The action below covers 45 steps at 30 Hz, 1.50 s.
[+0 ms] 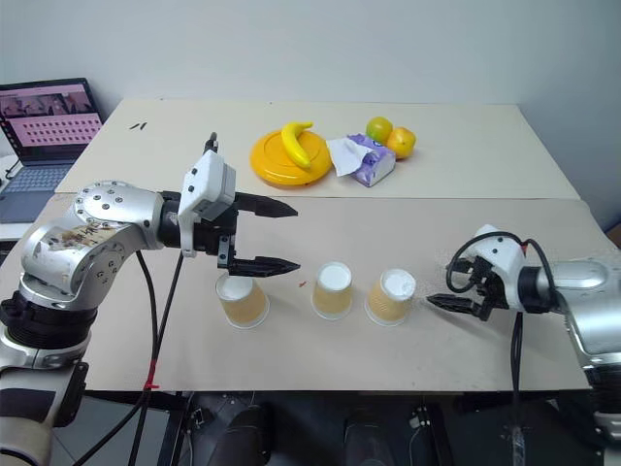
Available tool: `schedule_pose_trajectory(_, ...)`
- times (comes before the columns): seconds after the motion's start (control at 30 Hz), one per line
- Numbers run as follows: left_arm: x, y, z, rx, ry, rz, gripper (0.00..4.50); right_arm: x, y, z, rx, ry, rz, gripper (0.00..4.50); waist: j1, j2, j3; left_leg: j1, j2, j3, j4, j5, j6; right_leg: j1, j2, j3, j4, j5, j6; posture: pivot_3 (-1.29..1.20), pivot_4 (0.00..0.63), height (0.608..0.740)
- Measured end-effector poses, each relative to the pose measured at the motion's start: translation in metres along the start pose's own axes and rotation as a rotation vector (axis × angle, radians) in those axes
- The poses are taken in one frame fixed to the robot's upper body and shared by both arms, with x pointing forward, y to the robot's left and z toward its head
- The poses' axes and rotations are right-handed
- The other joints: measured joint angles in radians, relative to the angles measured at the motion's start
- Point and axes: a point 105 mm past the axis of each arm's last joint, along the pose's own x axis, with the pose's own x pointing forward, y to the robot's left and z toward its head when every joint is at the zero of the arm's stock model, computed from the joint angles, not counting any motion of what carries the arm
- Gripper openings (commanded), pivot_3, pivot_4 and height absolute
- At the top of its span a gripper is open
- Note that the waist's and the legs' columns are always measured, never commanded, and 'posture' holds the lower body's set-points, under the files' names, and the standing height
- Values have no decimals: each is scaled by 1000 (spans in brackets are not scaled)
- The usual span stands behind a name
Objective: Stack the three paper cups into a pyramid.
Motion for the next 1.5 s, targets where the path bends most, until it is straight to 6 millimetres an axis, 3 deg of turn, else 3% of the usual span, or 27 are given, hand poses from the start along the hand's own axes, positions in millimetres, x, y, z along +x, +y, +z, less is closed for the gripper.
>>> schedule_pose_trajectory(0.6,-2,0,1,12,11,18,4500,27,-1,31,-41,-86,45,4447,-2,0,0,0,0,0,0,0,0,0,0,0,0,0,0,0,150,732)
schedule_pose_trajectory(0.97,-2,-1,3,20,11,24,4500,40,11,40,-63,-114,104,4447,0,0,0,0,0,0,0,0,0,0,0,0,0,0,0,0,150,732)
schedule_pose_trajectory(1.3,-2,-1,3,21,9,28,4500,45,11,35,-75,-77,100,4447,0,0,0,0,0,0,0,0,0,0,0,0,0,0,0,0,150,732)
schedule_pose_trajectory(1.5,-2,-1,3,20,8,27,4500,21,-13,10,-90,44,6,4447,6,0,0,0,0,0,0,0,0,0,0,0,0,0,0,0,150,732)
